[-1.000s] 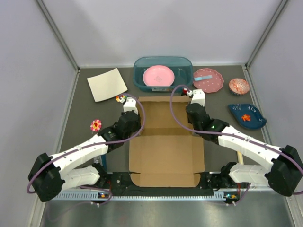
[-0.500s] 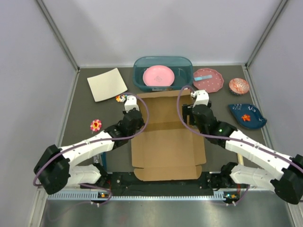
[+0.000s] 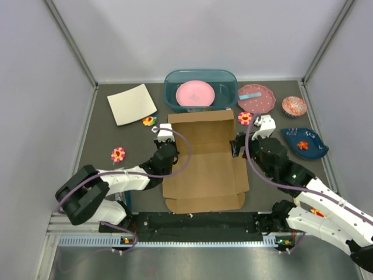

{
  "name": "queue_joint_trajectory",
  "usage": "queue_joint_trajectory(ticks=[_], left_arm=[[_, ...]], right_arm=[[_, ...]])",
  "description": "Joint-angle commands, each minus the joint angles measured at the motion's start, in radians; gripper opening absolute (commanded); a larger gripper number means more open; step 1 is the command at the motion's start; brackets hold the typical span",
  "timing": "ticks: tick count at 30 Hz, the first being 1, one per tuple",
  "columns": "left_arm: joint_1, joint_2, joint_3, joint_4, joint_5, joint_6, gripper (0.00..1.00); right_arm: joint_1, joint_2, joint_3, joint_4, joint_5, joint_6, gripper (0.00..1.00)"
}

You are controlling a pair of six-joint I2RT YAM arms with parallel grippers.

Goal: Fold the paper box

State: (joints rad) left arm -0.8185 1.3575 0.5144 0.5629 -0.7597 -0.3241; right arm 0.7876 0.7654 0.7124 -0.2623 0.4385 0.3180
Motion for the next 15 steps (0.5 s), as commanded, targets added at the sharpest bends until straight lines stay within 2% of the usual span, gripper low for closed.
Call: queue_joint_trajectory(ticks=[1,2,4,5,7,10,11,15], left_arm=[[-0.039,0.064,-0.069,0.479,-0.03,0.215,0.0],[-0.047,0.086,-0.082,0.618,-0.017,0.306,0.0],[-0.074,0.161,-0.106,0.774,-0.026,0.406,0.0],[-0.082,0.195,-0.109,0.946,-0.045,0.495,0.0],[-0.117,0.307,-0.117,1.108,-0.075,0.592,0.0],[-0.156,0.383,-0.064,1.106,-0.165,0.675,0.0],[-0.16,0.394,-0.063,1.108,-0.173,0.663,0.0],[-0.168,0.417,-0.085,1.108,-0.188,0.585,0.0]], right_arm=[[0.002,-0.064,-0.053,0.003,-0.006,0.024,0.78],[0.002,-0.101,-0.065,0.009,0.009,0.042,0.78],[0.001,-0.141,-0.097,0.032,0.014,0.062,0.77],[-0.008,-0.162,-0.102,0.038,0.008,0.087,0.76],[-0.031,-0.163,-0.099,0.041,-0.015,0.114,0.76],[-0.118,-0.147,-0.087,0.052,-0.11,0.182,0.76],[-0.143,-0.147,-0.087,0.064,-0.182,0.206,0.76],[-0.241,-0.134,-0.076,0.112,-0.259,0.231,0.76]])
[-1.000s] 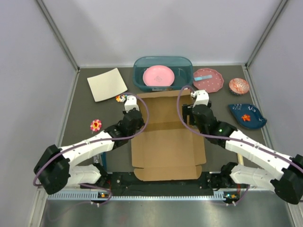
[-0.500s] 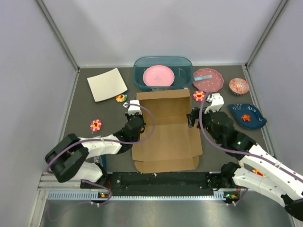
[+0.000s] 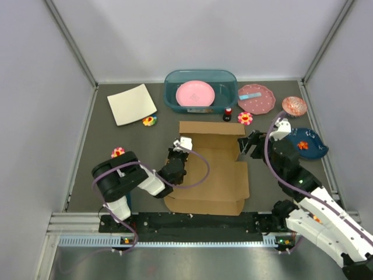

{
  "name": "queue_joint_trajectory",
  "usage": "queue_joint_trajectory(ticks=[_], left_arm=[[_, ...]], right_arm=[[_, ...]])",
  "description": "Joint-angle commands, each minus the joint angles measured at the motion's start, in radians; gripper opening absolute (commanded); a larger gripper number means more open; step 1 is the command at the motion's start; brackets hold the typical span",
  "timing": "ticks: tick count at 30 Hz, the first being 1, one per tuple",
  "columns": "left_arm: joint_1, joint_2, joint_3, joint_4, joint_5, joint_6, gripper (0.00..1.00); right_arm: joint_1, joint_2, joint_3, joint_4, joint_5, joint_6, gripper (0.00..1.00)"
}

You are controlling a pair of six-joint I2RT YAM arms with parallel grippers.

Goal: Fold the paper box

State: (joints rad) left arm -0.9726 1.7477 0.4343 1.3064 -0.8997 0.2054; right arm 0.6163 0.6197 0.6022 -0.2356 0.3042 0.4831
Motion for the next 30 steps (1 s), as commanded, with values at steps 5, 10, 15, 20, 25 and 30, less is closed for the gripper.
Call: queue_joint_trajectory(ticks=[5,10,15,20,25,30], left_arm=[[-0.018,0.041,-0.014,0.364,-0.074,0.04,0.0],[-0.018,0.038,-0.04,0.364,-0.099,0.011,0.0],[-0.02,0.049,-0.06,0.364,-0.114,-0.015,0.0],[-0.02,0.053,-0.071,0.363,-0.11,-0.038,0.0],[-0.021,0.053,-0.074,0.363,-0.108,-0.037,0.02],[-0.031,0.038,-0.094,0.363,-0.113,-0.037,0.18]], right_arm=[[-0.183,0.074,0.041,0.14,-0.217,0.103,0.76],[-0.312,0.146,0.001,0.271,-0.373,0.166,0.75],[-0.314,0.235,-0.016,0.378,-0.415,0.146,0.75],[-0.314,0.298,-0.028,0.447,-0.445,0.147,0.75],[-0.314,0.371,-0.038,0.49,-0.471,0.138,0.72],[-0.314,0.397,-0.081,0.521,-0.475,0.132,0.69]])
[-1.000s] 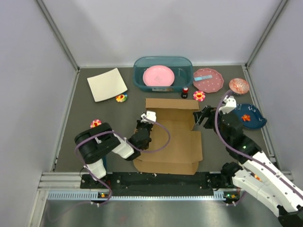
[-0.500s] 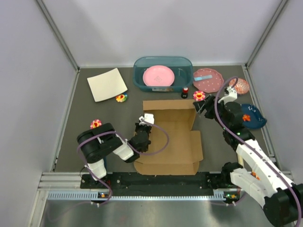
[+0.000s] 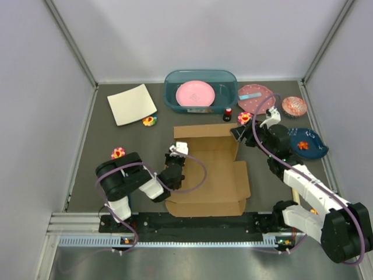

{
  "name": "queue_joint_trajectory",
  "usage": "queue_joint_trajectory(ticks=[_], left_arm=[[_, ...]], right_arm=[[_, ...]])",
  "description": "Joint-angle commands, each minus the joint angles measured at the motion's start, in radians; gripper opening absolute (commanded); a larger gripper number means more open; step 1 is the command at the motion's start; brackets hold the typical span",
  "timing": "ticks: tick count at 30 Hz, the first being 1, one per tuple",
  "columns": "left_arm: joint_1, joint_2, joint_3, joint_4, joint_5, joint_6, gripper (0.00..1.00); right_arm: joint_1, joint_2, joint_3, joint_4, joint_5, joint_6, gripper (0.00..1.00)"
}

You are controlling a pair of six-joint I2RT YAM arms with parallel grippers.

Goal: Fold the paper box

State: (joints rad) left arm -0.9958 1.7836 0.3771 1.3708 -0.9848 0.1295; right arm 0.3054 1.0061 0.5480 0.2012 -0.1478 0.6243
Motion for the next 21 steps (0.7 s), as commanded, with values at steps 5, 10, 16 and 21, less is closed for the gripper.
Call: queue_joint_trajectory(ticks=[5,10,16,21], left_arm=[[-0.02,-0.05,-0.072,0.284,-0.021,0.03,0.33],[-0.052,-0.145,-0.102,0.189,-0.003,0.006,0.66],[-0.118,-0.39,-0.118,-0.076,0.07,-0.073,0.74],[-0.127,-0.59,-0.054,-0.457,0.191,-0.209,0.75]], right_arm=[[-0.003,0.016,-0.051,0.092,-0.018,-0.017,0.66],[-0.003,0.011,-0.062,0.086,-0.012,-0.028,0.65],[-0.003,-0.011,-0.066,0.061,0.002,-0.046,0.65],[-0.003,-0.02,-0.063,0.038,0.01,-0.054,0.65]])
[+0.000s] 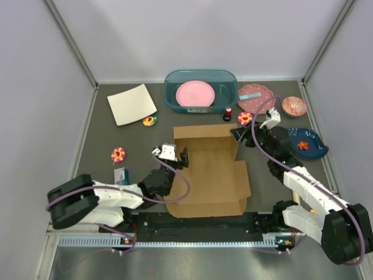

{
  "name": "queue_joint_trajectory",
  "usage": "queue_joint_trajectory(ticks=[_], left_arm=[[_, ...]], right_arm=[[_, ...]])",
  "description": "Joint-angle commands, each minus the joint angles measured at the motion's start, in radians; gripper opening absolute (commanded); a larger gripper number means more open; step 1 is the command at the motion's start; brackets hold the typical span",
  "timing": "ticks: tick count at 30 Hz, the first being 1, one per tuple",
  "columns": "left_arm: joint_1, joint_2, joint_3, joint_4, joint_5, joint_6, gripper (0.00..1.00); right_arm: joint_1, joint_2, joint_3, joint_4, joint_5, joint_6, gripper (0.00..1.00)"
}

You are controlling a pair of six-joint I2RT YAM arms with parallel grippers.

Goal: Fold the paper box

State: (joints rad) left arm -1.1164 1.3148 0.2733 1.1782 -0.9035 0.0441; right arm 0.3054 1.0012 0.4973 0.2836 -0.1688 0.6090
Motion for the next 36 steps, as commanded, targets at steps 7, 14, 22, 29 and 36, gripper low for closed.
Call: queue_joint_trajectory(ticks=[7,14,22,29,36], left_arm=[[-0.008,-0.383,0.073,-0.511,0.271,-0.168,0.76],[0.071,-0.539,0.142,-0.709,0.377,-0.295,0.79],[0.358,-0.44,0.314,-0.956,0.632,-0.565,0.86],[0.546,-0.319,0.302,-0.881,0.962,-0.677,0.85],[0.589,-0.227,0.288,-0.795,1.078,-0.687,0.73]], right_arm=[[-0.003,-0.021,-0.028,-0.046,0.031,-0.04,0.64],[-0.005,-0.032,-0.029,-0.063,0.038,-0.052,0.64],[-0.003,-0.045,-0.026,-0.08,0.035,-0.061,0.64],[-0.005,-0.062,-0.04,-0.084,0.023,-0.064,0.64],[-0.003,-0.072,-0.045,-0.09,0.014,-0.064,0.63]])
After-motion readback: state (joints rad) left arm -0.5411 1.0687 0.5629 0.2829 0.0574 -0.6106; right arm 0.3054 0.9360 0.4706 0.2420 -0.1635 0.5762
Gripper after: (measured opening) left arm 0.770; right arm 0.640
